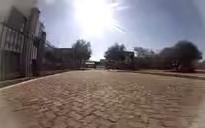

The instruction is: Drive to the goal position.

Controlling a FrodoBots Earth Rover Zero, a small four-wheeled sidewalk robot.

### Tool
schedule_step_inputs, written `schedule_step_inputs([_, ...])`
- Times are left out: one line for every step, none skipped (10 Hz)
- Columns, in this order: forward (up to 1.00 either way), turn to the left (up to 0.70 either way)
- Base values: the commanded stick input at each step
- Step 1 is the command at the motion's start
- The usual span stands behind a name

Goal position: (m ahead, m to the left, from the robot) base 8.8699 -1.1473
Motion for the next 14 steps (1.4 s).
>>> schedule_step_inputs([1.00, 0.00])
schedule_step_inputs([1.00, 0.00])
schedule_step_inputs([1.00, 0.00])
schedule_step_inputs([1.00, 0.00])
schedule_step_inputs([1.00, 0.00])
schedule_step_inputs([1.00, 0.00])
schedule_step_inputs([1.00, 0.00])
schedule_step_inputs([1.00, 0.00])
schedule_step_inputs([1.00, 0.00])
schedule_step_inputs([1.00, 0.00])
schedule_step_inputs([1.00, 0.00])
schedule_step_inputs([1.00, 0.00])
schedule_step_inputs([1.00, 0.00])
schedule_step_inputs([1.00, 0.00])
